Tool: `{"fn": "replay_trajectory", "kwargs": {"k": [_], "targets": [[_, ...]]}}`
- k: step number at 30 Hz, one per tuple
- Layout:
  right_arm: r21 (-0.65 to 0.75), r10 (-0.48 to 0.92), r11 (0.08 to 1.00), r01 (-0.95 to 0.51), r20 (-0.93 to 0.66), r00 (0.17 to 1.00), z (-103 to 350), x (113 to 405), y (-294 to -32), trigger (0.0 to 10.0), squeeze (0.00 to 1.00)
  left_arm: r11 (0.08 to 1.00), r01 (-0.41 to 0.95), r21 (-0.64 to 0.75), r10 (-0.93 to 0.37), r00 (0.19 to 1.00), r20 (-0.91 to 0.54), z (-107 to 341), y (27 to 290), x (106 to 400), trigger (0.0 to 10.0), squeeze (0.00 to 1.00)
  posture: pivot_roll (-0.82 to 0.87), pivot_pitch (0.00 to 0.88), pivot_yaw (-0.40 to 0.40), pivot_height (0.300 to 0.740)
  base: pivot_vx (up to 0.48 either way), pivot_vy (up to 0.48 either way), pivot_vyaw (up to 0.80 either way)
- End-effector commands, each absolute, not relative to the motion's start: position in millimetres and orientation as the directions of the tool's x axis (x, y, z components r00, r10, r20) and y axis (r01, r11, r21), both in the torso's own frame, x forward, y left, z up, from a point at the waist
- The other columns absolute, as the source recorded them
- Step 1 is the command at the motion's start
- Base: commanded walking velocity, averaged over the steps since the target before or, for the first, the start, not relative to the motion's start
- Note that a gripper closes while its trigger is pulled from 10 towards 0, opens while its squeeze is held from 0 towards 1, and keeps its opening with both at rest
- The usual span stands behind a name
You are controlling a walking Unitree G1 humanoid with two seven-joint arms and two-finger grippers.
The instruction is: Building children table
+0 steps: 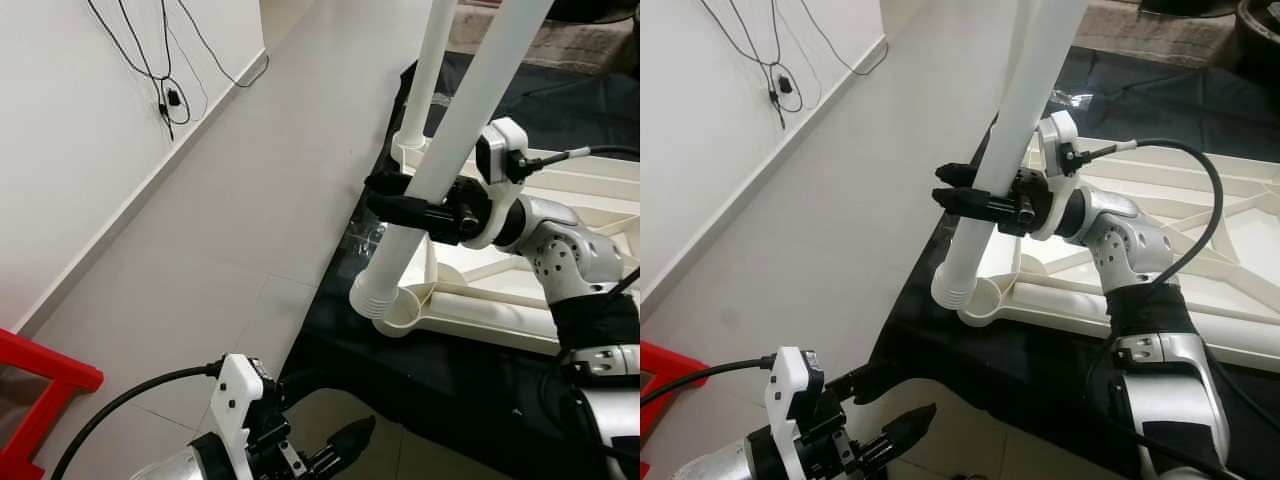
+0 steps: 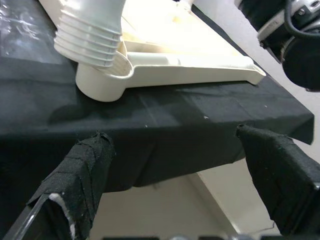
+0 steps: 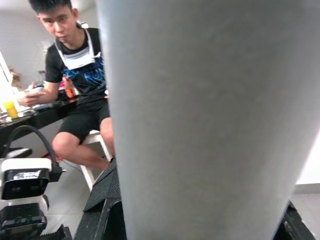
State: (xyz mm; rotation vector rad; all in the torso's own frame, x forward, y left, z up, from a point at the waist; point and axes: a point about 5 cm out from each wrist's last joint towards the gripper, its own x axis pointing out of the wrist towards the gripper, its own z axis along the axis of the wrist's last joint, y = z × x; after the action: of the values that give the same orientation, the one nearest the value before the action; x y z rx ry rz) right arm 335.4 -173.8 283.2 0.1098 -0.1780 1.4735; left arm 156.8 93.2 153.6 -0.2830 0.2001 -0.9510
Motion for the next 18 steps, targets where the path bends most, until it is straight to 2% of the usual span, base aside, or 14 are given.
{"fn": "replay_trajectory", "kwargs": {"k": [1, 18], "targets": [[-0.018, 0.986, 0.089, -0.996, 0.141, 0.086, 277.9, 336.9, -178.6, 10.0, 0.0, 0.529, 0.778, -0.337, -0.838, 0.542, -0.064, 152.8, 94.6, 150.7, 10.0, 0.0, 0.15, 0.276, -0.026, 0.74, 0.0, 0.0, 0.0], [-0.087, 0.993, -0.013, -0.996, 0.115, -0.023, 289.6, 331.1, -183.6, 10.0, 0.0, 0.518, 0.779, -0.354, -0.846, 0.527, -0.079, 151.3, 94.0, 146.6, 10.0, 0.0, 0.15, 0.268, -0.021, 0.74, 0.0, 0.0, 0.0]]}}
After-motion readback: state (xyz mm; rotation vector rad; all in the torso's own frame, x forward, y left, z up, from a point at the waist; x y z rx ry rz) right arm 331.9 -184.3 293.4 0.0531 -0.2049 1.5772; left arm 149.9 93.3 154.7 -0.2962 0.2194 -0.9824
